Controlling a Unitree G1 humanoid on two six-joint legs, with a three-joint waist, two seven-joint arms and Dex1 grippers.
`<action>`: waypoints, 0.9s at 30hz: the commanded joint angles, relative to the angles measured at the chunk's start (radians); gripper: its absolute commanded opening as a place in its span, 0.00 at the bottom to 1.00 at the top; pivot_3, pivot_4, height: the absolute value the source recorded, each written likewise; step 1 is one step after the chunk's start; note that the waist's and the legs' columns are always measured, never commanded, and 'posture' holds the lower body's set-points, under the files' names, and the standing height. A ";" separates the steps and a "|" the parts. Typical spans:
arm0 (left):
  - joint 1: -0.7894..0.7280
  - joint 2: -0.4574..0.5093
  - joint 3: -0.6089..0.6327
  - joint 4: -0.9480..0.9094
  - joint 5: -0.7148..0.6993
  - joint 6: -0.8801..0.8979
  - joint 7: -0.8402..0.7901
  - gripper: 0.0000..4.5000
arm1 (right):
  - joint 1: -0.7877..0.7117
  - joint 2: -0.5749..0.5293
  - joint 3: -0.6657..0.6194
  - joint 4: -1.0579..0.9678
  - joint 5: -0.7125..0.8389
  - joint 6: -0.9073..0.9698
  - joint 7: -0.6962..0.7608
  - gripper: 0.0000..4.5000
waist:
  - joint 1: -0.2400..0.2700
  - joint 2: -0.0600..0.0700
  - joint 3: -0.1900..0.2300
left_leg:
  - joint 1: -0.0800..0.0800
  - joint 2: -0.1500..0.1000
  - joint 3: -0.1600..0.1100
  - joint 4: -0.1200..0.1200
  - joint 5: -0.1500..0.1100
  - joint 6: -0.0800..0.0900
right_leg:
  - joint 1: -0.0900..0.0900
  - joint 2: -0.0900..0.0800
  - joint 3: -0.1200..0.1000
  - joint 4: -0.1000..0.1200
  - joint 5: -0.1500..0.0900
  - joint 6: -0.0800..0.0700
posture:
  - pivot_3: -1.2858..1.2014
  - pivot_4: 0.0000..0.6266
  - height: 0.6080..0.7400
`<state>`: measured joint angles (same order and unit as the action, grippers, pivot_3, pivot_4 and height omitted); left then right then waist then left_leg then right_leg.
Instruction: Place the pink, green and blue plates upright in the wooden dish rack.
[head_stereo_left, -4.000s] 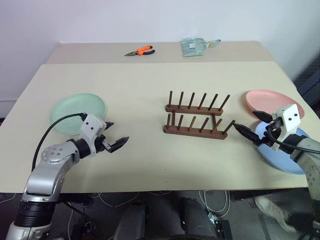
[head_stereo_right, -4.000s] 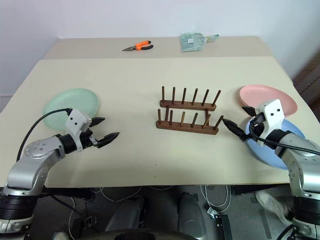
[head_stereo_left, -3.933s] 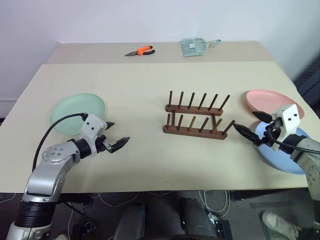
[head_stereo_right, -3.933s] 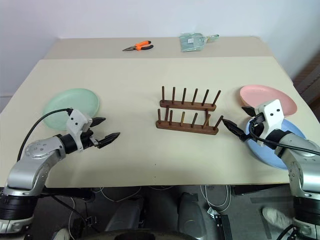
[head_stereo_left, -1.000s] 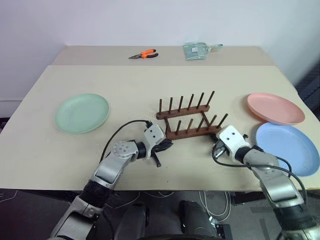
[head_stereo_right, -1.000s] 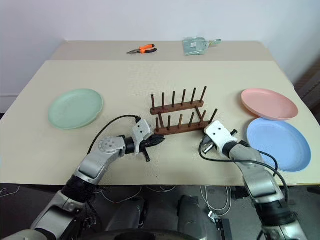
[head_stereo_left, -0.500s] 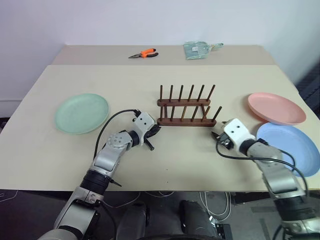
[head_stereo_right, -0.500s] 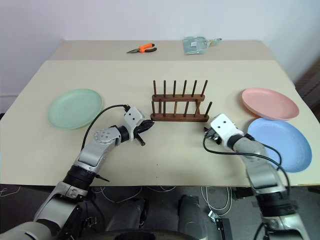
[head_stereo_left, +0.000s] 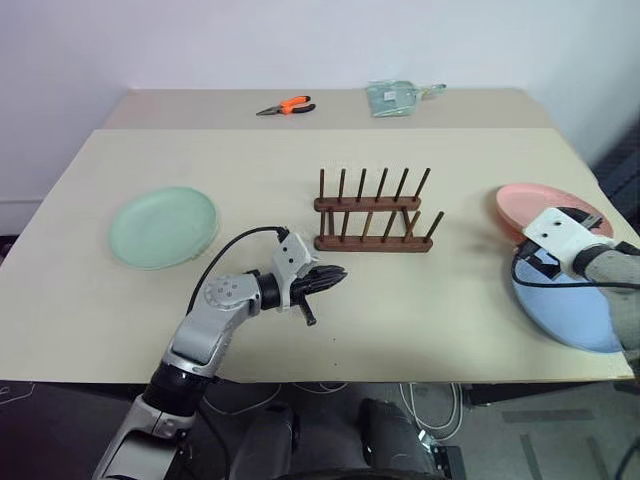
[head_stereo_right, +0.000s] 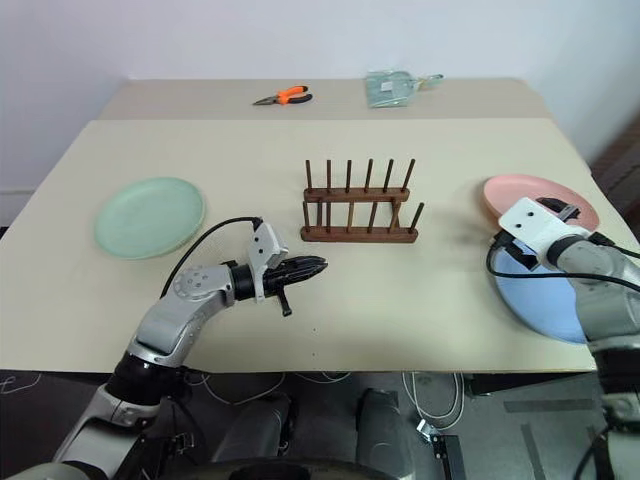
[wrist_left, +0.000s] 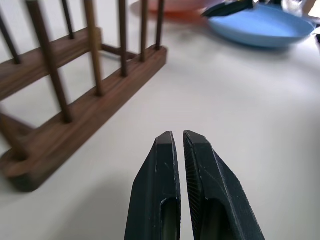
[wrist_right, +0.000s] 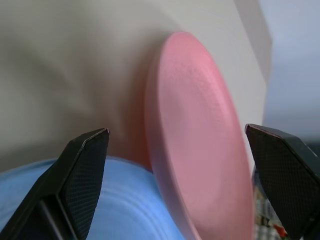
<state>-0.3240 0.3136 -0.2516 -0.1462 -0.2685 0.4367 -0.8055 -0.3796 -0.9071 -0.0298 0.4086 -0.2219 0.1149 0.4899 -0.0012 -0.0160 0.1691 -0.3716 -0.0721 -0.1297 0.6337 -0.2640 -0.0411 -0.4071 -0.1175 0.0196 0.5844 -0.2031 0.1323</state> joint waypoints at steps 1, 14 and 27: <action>0.008 0.005 0.003 -0.062 -0.019 0.010 0.002 0.06 | -0.103 0.023 0.033 0.161 -0.036 -0.062 -0.048 0.80 | -0.008 0.000 0.000 | 0.000 0.000 0.000 0.000 0.000 0.000 | 0.000 0.000 0.000 0.000 0.000 0.000 | 0.52 0.24 1.00; 0.020 0.033 0.020 -0.063 -0.007 -0.007 0.012 0.06 | -0.065 0.019 -0.084 -0.099 0.080 -0.137 -0.032 0.01 | -0.010 0.004 0.002 | 0.000 0.000 0.000 -0.001 0.000 0.000 | 0.000 0.000 0.001 0.000 0.001 0.003 | 0.52 0.24 1.00; 0.012 0.089 0.114 -0.015 -0.040 -0.062 -0.027 0.06 | -0.099 0.313 -0.422 -0.893 1.421 0.600 -0.273 0.01 | 0.007 0.004 0.003 | -0.002 0.000 -0.005 0.000 0.000 0.000 | 0.001 -0.001 -0.001 -0.002 0.000 0.000 | 0.52 0.24 1.00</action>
<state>-0.3026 0.4029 -0.1582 -0.1389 -0.2891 0.4002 -0.8263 -0.4722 -0.6002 -0.4444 -0.4527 1.1450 0.6982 0.2730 0.0058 -0.0120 0.1725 -0.3734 -0.0723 -0.1341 0.6339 -0.2641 -0.0407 -0.4067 -0.1182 0.0185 0.5825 -0.2035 0.1320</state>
